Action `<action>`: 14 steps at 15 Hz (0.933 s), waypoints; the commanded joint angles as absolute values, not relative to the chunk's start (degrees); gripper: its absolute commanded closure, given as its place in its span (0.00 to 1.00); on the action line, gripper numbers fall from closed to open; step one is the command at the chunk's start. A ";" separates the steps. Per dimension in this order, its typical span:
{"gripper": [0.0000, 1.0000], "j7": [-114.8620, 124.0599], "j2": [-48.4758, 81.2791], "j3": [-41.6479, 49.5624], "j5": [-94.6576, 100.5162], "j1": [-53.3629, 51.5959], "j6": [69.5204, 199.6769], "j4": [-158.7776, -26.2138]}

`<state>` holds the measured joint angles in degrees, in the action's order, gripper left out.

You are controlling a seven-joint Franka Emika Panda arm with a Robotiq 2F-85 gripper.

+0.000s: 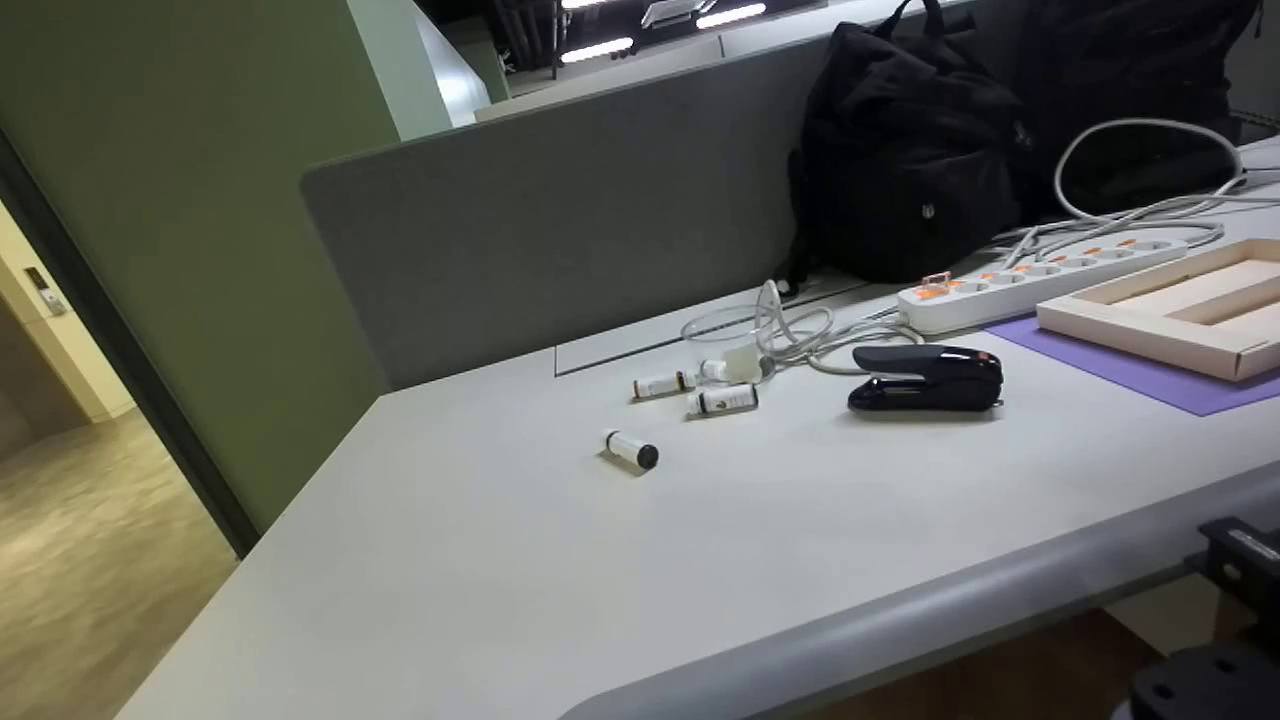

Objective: Turn off the fourth switch from the right of the adaptor.

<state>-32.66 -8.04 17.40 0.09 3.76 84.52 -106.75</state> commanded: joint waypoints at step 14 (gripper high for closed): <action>0.90 -25.61 25.12 4.69 -6.38 7.46 124.82 -106.34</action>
<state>-28.13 21.56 6.88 -6.60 5.92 121.49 -107.33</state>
